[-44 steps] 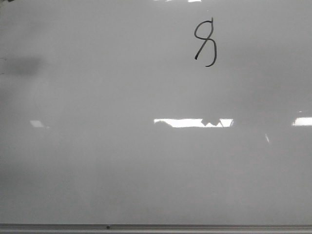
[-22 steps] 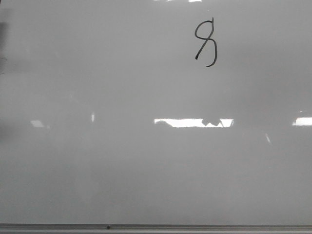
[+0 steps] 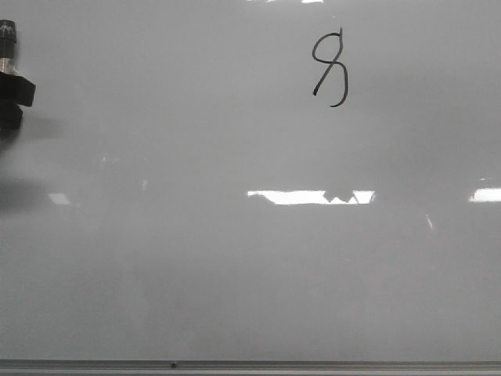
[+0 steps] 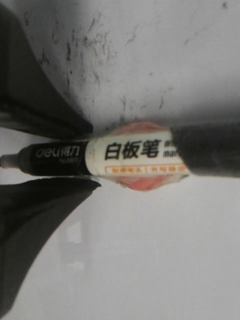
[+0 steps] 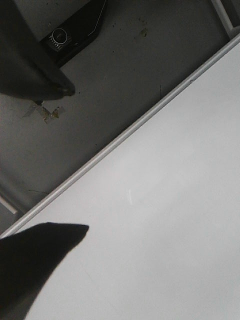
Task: Write number 8 on whiteboard
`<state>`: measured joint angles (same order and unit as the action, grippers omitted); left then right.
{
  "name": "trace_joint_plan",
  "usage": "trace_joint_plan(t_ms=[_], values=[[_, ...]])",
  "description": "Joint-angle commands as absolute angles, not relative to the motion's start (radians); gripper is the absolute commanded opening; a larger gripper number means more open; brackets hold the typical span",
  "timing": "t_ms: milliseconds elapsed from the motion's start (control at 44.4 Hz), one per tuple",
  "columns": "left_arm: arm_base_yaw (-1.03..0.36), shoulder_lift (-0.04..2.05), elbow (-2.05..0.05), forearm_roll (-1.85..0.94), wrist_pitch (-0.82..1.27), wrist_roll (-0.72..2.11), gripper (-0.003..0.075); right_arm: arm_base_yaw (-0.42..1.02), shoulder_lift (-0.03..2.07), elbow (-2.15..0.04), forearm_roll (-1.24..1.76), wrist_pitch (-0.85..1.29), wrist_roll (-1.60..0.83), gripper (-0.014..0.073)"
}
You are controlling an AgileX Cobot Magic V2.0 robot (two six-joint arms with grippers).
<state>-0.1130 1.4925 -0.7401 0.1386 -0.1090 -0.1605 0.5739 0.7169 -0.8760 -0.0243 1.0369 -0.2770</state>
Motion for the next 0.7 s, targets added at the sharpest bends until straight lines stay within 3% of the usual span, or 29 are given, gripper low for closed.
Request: trace_joint_plan(t_ms=[0,225,495,675], values=[[-0.112,1.467,-0.768,0.129,-0.186,-0.162,0.0307,0.567,0.714,-0.901,-0.028,0.987,-0.273,0.0538],[-0.112,1.428,-0.775,0.142,-0.121,-0.162,0.0339,0.567,0.711,-0.901,-0.041,1.031,-0.236,0.0538],[-0.122,1.227,-0.826,0.244,0.184,-0.162,0.0337,0.567,0.647,-0.901,-0.186,1.107,0.162,0.0538],[-0.213,1.044,-0.858,0.242,0.376,-0.134,0.0337,0.567,0.564,-0.901,-0.186,1.107,0.187,0.0538]])
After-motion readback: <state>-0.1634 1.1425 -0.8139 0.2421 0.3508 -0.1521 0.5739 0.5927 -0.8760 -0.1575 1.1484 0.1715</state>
